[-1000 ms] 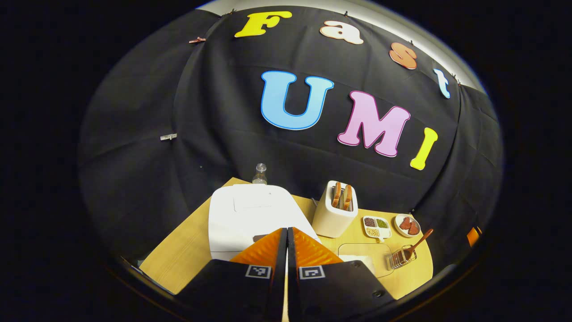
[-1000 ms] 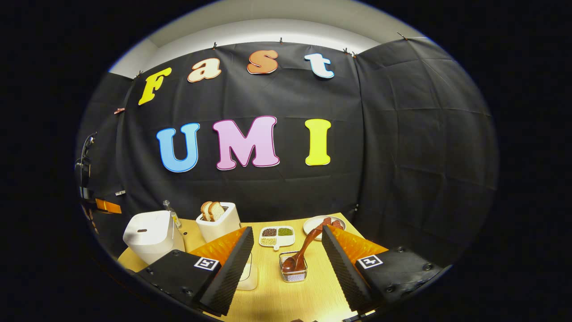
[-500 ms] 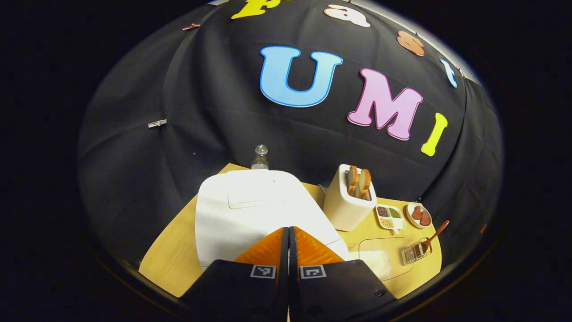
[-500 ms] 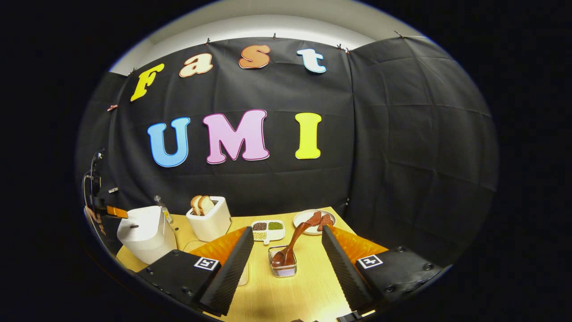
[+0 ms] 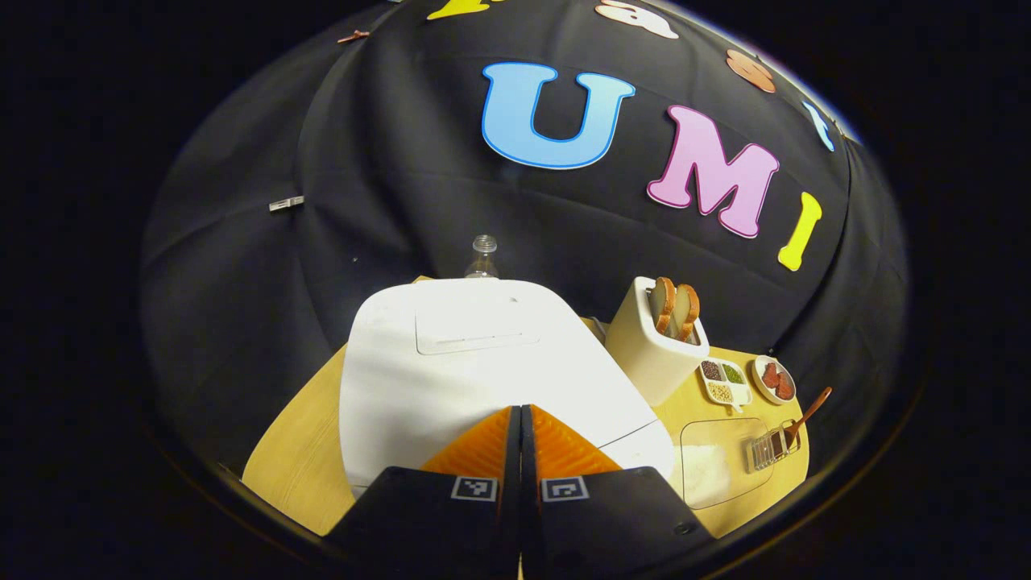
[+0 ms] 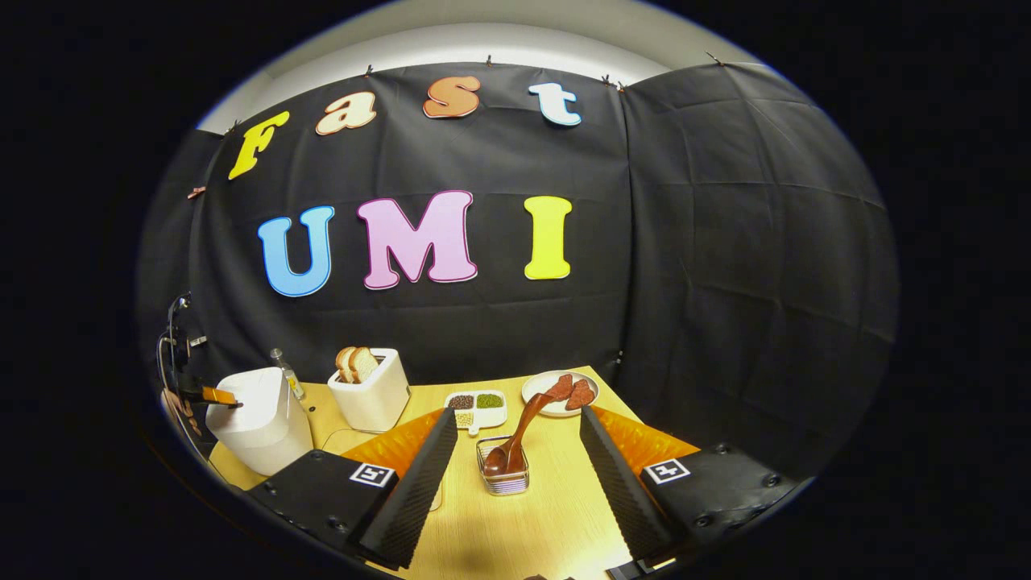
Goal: Close the left gripper, press the button to open the rice cooker; take a wooden spoon from the chopstick holder with the right hand, scoop a spoonful of rice and pour it into the rice cooker, then put the wooden spoon back into the chopstick holder.
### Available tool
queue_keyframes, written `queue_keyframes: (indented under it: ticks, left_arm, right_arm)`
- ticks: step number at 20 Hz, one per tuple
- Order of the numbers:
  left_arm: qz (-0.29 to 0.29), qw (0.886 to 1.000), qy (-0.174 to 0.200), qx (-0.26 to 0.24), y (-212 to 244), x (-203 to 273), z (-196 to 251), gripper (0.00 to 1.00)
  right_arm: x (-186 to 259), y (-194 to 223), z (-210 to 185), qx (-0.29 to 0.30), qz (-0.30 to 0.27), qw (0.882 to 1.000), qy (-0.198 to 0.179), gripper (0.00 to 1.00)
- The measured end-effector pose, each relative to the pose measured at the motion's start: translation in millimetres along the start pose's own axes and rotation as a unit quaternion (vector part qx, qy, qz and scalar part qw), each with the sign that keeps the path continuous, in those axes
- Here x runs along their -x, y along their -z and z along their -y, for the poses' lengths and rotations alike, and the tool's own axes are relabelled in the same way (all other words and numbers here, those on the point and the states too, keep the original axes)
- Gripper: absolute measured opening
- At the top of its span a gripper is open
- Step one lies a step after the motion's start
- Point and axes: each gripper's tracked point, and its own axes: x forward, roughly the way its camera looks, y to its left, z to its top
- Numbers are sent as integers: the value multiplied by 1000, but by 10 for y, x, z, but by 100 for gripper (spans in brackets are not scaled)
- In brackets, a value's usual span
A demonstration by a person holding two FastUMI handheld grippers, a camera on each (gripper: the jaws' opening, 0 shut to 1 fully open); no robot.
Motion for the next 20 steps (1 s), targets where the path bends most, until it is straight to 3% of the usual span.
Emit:
queue_keyframes:
  ticks: [9, 15, 20]
  left_arm:
    - [34, 999, -28, 5, -152, 122, -7, 6]
    - [154, 984, -66, -62, -958, 736, 70, 7]
    - [183, 979, -55, -68, -998, 1261, 372, 8]
  right_arm:
    - [4, 71, 21, -8, -5, 1000, -8, 96]
    - [-75, 100, 96, -17, -6, 1000, -9, 96]
    - [-232, 142, 47, -13, -12, 999, -26, 96]
